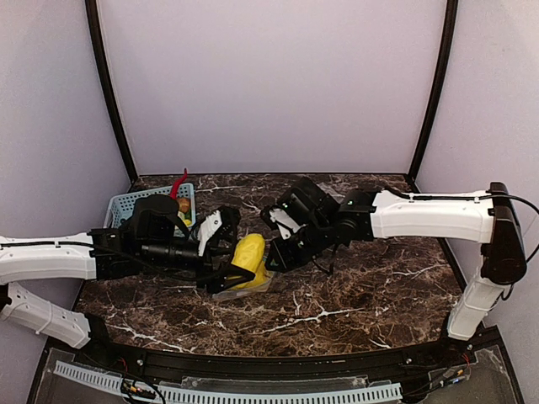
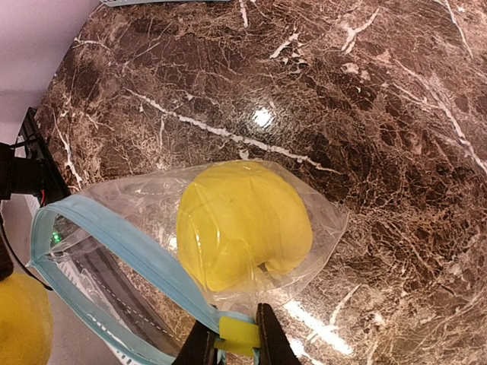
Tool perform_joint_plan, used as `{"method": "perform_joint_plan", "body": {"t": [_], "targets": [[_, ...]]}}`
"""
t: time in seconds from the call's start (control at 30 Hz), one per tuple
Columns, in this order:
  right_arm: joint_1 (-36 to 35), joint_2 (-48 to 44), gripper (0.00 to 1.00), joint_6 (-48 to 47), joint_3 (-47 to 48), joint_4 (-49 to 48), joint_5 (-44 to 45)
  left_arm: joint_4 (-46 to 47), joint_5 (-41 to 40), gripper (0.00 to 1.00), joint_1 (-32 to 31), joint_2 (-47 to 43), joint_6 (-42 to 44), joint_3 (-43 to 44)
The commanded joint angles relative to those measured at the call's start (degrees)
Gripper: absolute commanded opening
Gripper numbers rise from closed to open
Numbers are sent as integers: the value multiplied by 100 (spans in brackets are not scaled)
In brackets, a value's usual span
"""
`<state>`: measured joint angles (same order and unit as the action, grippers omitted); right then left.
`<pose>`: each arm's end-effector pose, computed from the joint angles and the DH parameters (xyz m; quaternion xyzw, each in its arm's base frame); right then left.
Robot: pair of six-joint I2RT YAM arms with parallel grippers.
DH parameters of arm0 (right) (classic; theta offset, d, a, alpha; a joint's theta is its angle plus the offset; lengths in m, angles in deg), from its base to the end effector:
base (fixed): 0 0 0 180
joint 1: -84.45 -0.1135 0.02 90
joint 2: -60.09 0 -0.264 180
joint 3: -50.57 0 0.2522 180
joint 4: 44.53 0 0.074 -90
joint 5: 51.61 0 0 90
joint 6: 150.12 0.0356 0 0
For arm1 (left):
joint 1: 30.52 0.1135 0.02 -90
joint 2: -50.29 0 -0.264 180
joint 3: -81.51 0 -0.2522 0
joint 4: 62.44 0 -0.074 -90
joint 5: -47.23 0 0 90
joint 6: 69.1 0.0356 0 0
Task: Place the food in the zip-top bag and seal the zipper
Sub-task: Place the fake fruit in the zipper food storage bag.
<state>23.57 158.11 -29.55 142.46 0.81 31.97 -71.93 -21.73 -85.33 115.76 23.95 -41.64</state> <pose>0.1794 0.3302 0.2624 -0.2642 0.9049 0.2728 0.1921 0.1403 -0.2212 0.2825 0.4788 0.6448 -0.3849 0.4547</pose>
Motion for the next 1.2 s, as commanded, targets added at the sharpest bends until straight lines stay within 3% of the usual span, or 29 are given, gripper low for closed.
{"method": "perform_joint_plan", "body": {"t": [0.0, 0.5, 0.93, 1.17], "targets": [[37, -125, 9, -20, 93, -160, -88, 585, -365, 57, -68, 192, 338, -45], [94, -196, 9, -51, 5, -143, -111, -186, -851, 62, -78, 270, 617, -135], [112, -180, 9, -51, 36, -134, -128, -655, -790, 85, -74, 320, 314, -7], [112, -160, 9, -40, 62, -134, -159, -606, -924, 87, -74, 397, 150, -29]]}}
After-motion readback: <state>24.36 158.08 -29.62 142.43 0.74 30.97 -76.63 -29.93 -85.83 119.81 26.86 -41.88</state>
